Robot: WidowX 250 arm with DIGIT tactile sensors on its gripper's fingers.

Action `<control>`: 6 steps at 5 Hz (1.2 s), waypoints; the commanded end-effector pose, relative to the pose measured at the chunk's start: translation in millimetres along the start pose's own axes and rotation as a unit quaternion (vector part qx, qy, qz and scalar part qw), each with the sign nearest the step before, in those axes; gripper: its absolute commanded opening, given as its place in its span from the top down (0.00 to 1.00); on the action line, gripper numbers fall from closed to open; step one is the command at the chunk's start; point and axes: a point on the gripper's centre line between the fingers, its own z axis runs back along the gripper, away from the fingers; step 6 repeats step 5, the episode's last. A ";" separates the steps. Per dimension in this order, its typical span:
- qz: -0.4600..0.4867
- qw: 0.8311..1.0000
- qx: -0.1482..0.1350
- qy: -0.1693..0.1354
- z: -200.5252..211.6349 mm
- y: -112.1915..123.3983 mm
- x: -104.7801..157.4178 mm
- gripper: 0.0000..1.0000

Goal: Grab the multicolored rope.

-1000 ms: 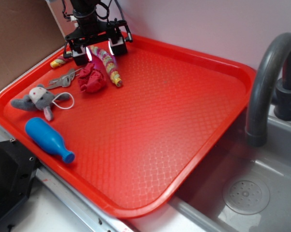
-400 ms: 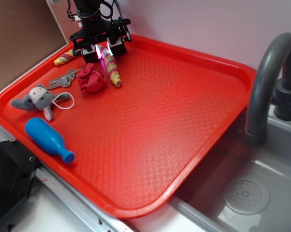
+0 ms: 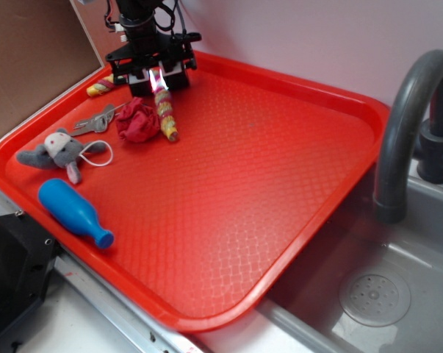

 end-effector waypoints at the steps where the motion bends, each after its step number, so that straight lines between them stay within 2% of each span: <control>1: -0.037 0.996 -0.076 0.016 125.1 4.8 -11.1 1.00; 2: -0.063 0.993 -0.092 0.029 155.1 9.6 -36.1 1.00; 3: -0.122 0.987 -0.094 0.053 194.6 15.3 -75.7 1.00; 4: -0.136 0.984 -0.107 0.030 213.5 29.4 -90.8 1.00; 5: -0.188 0.977 -0.093 0.040 208.6 31.9 -90.0 1.00; 6: -0.188 0.977 -0.093 0.040 208.6 31.9 -90.0 1.00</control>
